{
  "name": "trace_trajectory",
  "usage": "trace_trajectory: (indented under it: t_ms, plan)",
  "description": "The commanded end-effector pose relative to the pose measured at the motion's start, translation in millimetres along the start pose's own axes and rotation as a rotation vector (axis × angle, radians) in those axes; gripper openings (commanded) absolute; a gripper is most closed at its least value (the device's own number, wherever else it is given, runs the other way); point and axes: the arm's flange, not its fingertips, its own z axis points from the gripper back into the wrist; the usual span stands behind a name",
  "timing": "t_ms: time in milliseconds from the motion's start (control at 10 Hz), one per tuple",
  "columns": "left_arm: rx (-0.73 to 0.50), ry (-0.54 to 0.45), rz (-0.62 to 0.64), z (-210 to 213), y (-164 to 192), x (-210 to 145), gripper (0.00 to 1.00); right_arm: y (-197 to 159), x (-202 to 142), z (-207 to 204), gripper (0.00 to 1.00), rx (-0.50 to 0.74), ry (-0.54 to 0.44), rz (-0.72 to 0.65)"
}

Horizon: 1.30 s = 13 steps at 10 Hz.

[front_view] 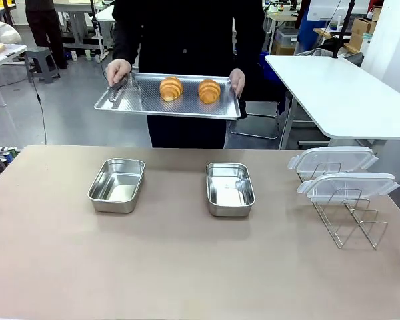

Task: Place the bread in airtight containers.
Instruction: Lift both Airtight Container.

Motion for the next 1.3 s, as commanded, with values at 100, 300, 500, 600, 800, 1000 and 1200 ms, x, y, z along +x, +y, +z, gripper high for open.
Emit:
trace_trajectory:
  t_ms: [100,300,500,600,800,1000,1200]
  plan:
    - [-0.008,-0.026,-0.02,-0.3,2.2,-0.5,1.0,-3.1,2.3,-1.1,1.0,-0.002,-0.018,0.024]
    - [-0.008,-0.026,-0.02,-0.3,2.2,-0.5,1.0,-3.1,2.3,-1.1,1.0,-0.002,-0.018,0.024]
    - [-0.008,-0.026,-0.02,-0.3,2.2,-0.5,1.0,-3.1,2.3,-1.1,1.0,-0.002,-0.018,0.024]
    - [-0.008,-0.026,-0.02,-0.3,2.2,-0.5,1.0,-3.1,2.3,-1.1,1.0,-0.002,-0.018,0.024]
    - [-0.008,-0.026,-0.02,-0.3,2.2,-0.5,1.0,-3.1,2.3,-1.1,1.0,-0.002,-0.018,0.024]
    - [-0.008,-0.026,-0.02,-0.3,2.2,-0.5,1.0,-3.1,2.3,-1.1,1.0,-0.002,-0.018,0.024]
    - [0.0,0.0,0.0,0.0,0.0,0.0,1.0,0.1,-0.3,0.5,1.0,0.0,0.0,0.0]
